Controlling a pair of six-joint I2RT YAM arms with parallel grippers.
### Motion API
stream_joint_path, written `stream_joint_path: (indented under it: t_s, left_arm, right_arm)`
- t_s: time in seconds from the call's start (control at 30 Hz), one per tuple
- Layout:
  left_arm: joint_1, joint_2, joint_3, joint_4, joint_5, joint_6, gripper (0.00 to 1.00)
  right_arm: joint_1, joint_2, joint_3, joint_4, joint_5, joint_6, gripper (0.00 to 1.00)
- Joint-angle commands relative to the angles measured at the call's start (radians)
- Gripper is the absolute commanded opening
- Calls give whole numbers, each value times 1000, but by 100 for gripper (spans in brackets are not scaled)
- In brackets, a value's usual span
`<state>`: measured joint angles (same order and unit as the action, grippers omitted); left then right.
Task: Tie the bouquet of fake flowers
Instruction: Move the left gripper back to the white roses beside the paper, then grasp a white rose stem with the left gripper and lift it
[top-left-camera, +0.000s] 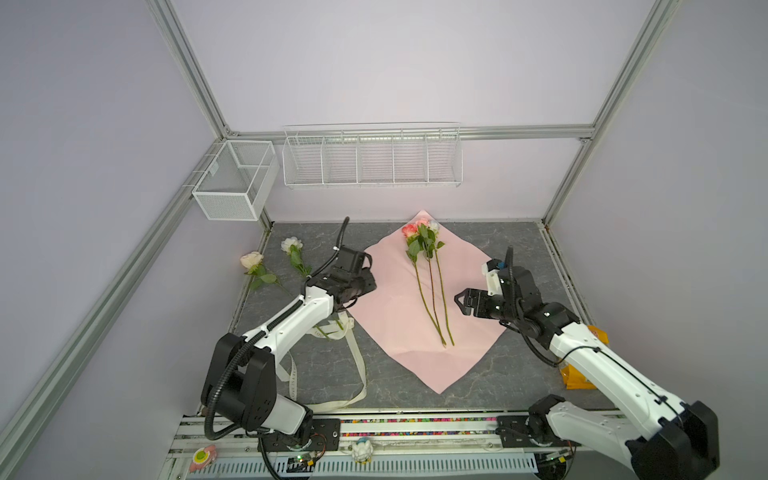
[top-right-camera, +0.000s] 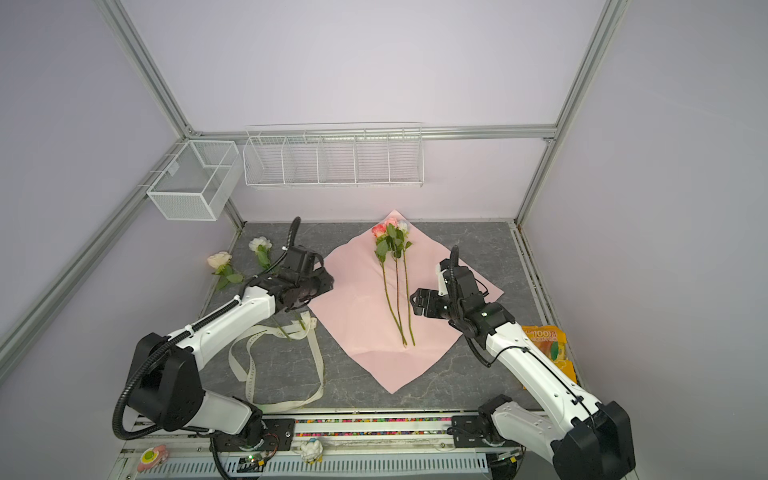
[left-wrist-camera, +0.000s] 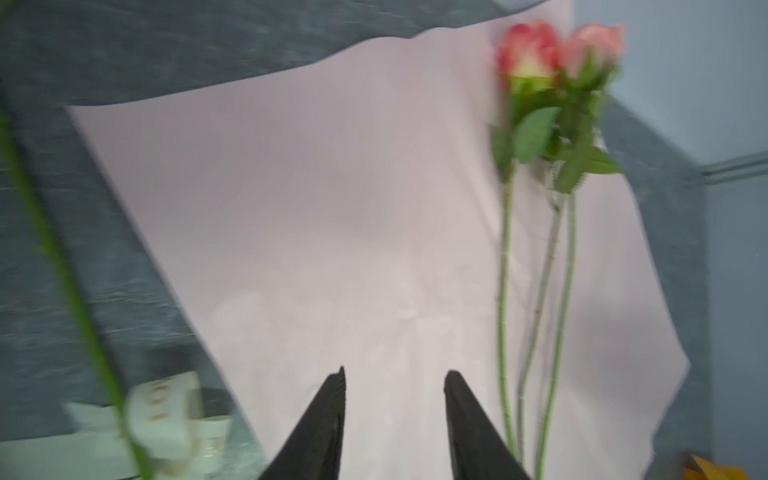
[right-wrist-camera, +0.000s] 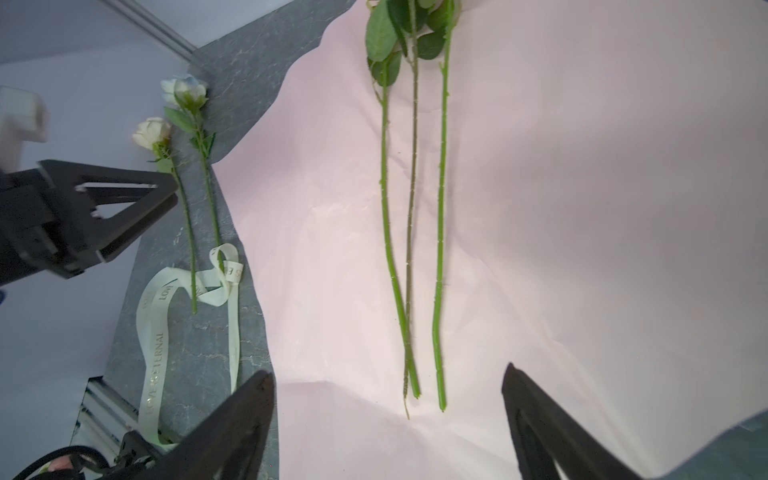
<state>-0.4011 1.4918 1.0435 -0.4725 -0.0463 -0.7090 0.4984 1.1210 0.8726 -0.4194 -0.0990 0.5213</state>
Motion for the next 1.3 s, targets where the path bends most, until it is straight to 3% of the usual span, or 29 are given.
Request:
stream_joint_path:
  t_s: [0.0, 0.23, 0.5, 0.9, 1.1, 1.17, 1.27]
  left_arm:
    - [122, 29, -8, -189, -16, 33, 38]
    - [230, 47, -32, -276, -76, 44, 35]
    - [274, 69, -114, -275, -55, 41, 36]
    - [310, 128, -150, -210, -45, 42, 35]
    - [311, 160, -154, -175, -20, 52, 17]
    - [311, 158, -154, -179, -15, 53, 6]
    - [311, 130, -155, -196, -14, 55, 4]
  right_arm:
    - [58, 68, 80, 36, -8, -44, 89]
    - [124, 170, 142, 9, 39, -29, 89]
    - [146, 281, 198, -10, -190, -117, 89]
    - [207, 411, 300, -82, -140, -151, 89]
    - [208, 413, 303, -99, -122, -154, 89]
    - [210, 410, 300, -103, -114, -154, 89]
    - [211, 398, 289, -104, -99, -152, 89]
